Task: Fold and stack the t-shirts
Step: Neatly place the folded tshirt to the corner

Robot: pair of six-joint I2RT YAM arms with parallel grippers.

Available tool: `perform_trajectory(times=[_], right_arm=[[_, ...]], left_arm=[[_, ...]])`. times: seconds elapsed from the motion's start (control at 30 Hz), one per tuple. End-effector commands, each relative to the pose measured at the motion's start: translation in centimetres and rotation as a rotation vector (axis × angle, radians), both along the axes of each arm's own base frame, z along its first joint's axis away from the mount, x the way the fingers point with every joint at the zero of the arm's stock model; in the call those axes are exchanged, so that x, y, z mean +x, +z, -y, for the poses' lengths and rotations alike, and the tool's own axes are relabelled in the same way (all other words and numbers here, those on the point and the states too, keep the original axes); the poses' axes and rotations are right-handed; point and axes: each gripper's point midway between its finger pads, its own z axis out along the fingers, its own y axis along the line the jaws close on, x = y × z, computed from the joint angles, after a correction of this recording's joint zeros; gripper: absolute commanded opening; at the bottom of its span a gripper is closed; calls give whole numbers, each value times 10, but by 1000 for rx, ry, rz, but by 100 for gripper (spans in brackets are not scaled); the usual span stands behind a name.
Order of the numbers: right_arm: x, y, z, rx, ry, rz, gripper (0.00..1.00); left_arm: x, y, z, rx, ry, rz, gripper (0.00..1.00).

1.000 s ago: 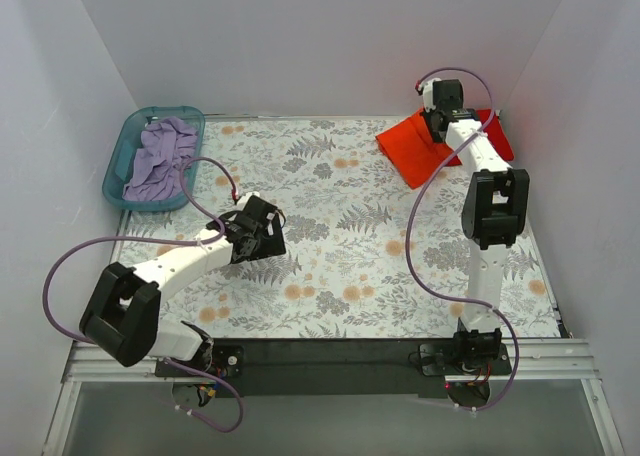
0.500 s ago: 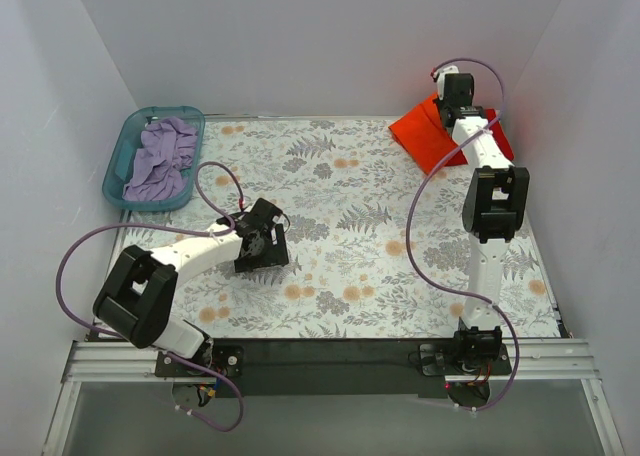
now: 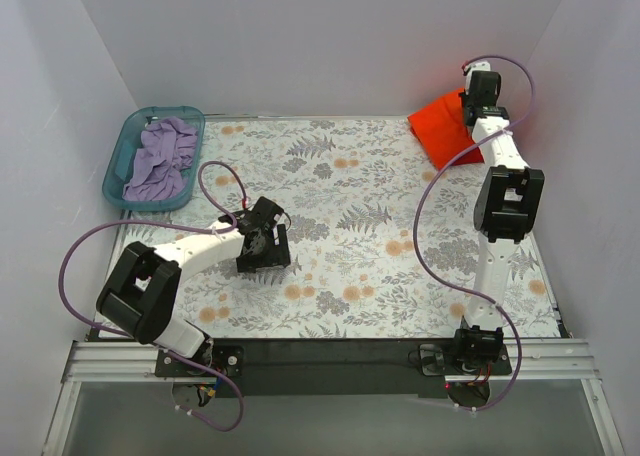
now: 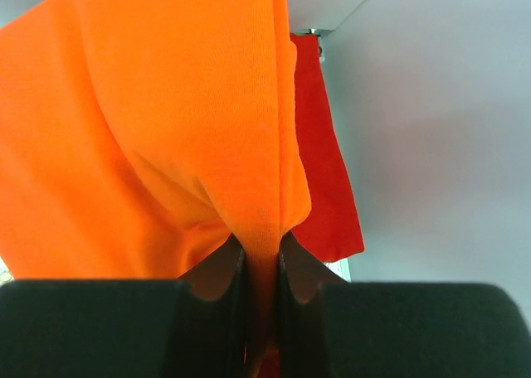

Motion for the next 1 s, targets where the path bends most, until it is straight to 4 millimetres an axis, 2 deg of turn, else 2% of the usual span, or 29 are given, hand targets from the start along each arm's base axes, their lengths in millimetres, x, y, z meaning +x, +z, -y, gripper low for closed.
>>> perform_trajectory(times=[0.0,0.5,0.77,0.97], right_arm=[[14,28,18,41,-43,140,1],[5,-43,62,146,-140,89,1],[-3,-59,85,203,-237,122,1],[-8,-59,96,154,-274,128,1]], left_arm=[[2,4,8,-29,-13,-7,78],[-2,-2,10,-33,-18,-50,77],[-7,-7,14,-49,-32,-86,76],[-6,-6,15,-50,-35,-83,76]])
